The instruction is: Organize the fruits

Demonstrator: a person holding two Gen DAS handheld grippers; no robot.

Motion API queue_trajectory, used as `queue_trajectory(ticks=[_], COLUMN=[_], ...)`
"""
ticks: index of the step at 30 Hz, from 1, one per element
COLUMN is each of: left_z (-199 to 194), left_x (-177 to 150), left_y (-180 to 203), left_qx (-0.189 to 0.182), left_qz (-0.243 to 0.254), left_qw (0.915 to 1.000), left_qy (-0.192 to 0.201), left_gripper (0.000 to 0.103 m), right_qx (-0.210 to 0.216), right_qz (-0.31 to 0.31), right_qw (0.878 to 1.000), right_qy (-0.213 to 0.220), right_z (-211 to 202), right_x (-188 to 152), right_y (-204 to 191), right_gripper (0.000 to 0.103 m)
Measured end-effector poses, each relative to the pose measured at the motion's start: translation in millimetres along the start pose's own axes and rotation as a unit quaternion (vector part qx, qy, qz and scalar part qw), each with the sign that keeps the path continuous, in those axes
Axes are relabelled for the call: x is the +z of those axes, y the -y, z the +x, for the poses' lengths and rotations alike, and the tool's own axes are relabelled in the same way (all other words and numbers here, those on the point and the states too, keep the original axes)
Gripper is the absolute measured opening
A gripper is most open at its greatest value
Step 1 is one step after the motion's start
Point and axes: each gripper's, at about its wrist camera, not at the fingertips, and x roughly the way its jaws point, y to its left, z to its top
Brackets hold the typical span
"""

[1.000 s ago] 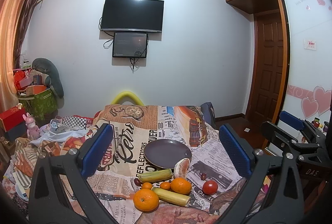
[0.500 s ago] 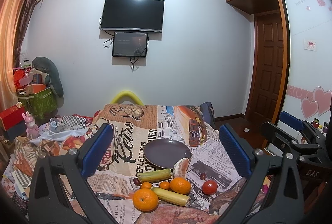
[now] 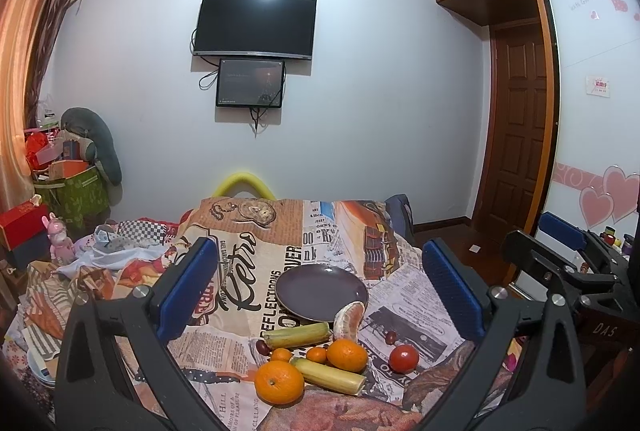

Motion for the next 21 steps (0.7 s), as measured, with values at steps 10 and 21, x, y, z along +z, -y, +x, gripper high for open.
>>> queue_trajectory(ticks=[10, 21], left_z=[0.2, 1.4], left_x=[0.0, -0.8], left_y=[0.3, 0.7], left_qx=[0.000, 0.000], left_qz=[0.000, 0.004], left_qw=[1.0000, 1.0000], left_qy=[0.000, -0.004], left_gripper=[0.103, 0.103], right_qx=[0.001, 0.002], right_qz=[0.001, 0.002], right_qw=[1.000, 1.000], right_qy=[0.000, -0.004], right_z=[0.3, 1.6], right_x=[-0.7, -2.0], right_y=[-0.6, 0.0], right_gripper=[0.103, 0.103])
